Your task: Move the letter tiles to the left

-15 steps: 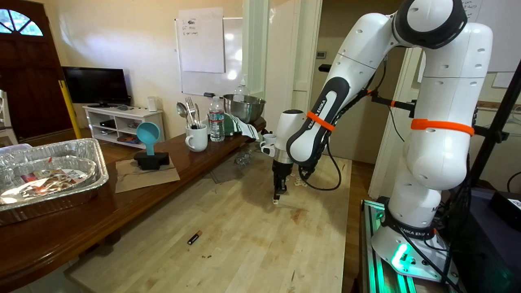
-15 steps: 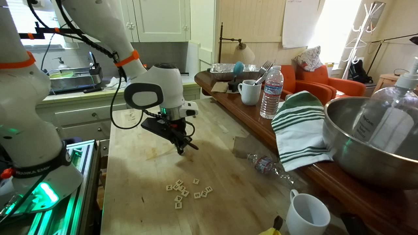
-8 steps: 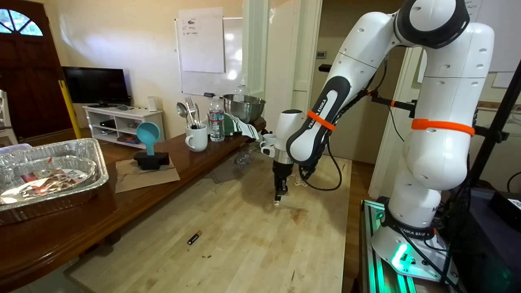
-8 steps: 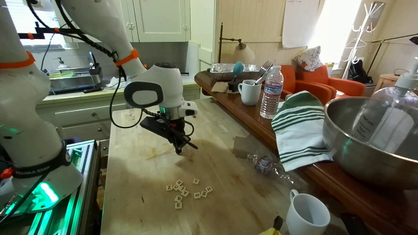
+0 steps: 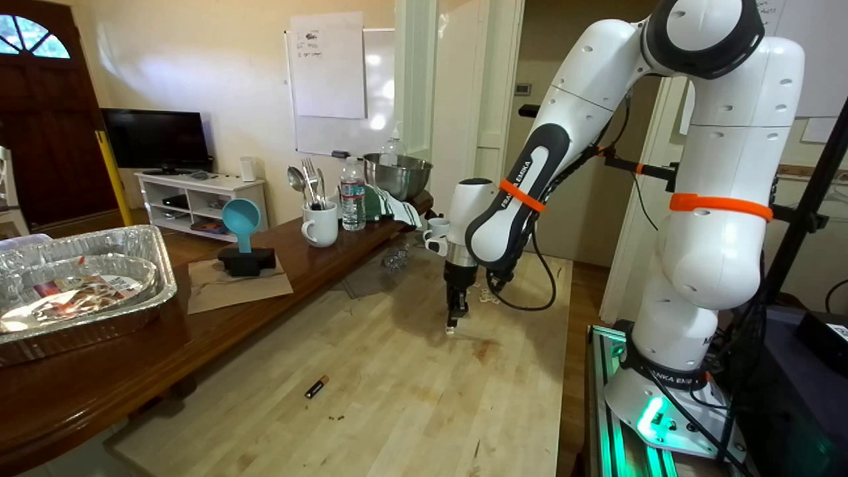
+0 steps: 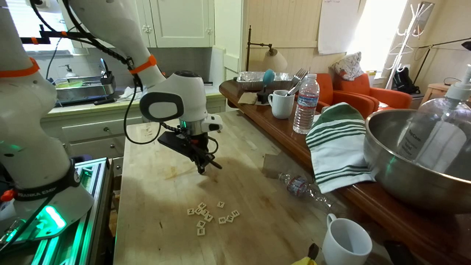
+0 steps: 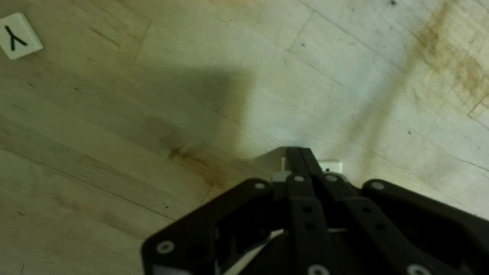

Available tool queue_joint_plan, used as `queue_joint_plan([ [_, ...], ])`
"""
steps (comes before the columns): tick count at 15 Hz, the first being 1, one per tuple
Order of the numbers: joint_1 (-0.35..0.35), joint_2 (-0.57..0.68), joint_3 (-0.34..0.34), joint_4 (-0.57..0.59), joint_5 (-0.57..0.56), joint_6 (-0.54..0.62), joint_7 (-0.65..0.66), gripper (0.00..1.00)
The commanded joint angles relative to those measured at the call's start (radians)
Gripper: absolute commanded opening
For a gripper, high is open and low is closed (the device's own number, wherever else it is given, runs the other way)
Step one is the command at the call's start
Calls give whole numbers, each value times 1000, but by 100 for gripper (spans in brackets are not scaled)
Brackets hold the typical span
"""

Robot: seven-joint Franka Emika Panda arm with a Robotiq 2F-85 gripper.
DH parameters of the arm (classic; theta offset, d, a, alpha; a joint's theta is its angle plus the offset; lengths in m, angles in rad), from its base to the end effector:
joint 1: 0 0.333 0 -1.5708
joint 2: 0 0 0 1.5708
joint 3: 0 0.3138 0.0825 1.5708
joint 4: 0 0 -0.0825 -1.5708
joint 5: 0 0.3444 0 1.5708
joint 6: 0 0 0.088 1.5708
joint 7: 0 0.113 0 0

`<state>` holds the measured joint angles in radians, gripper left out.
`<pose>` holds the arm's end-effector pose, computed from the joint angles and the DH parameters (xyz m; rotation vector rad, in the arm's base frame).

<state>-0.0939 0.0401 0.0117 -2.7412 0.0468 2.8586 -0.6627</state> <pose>0.3885 -0.0345 0.2442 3.0138 0.8277 0.1212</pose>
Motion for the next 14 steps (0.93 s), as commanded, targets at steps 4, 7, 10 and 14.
queue_joint_plan([
  [4,17,-2,6,-10,69,-39,-35,0],
  [7,19,-3,4,-9,58,-34,-26,0],
  [10,19,-8,3,-9,54,-36,-22,0],
  [14,20,-27,0,-8,42,-57,-14,0],
])
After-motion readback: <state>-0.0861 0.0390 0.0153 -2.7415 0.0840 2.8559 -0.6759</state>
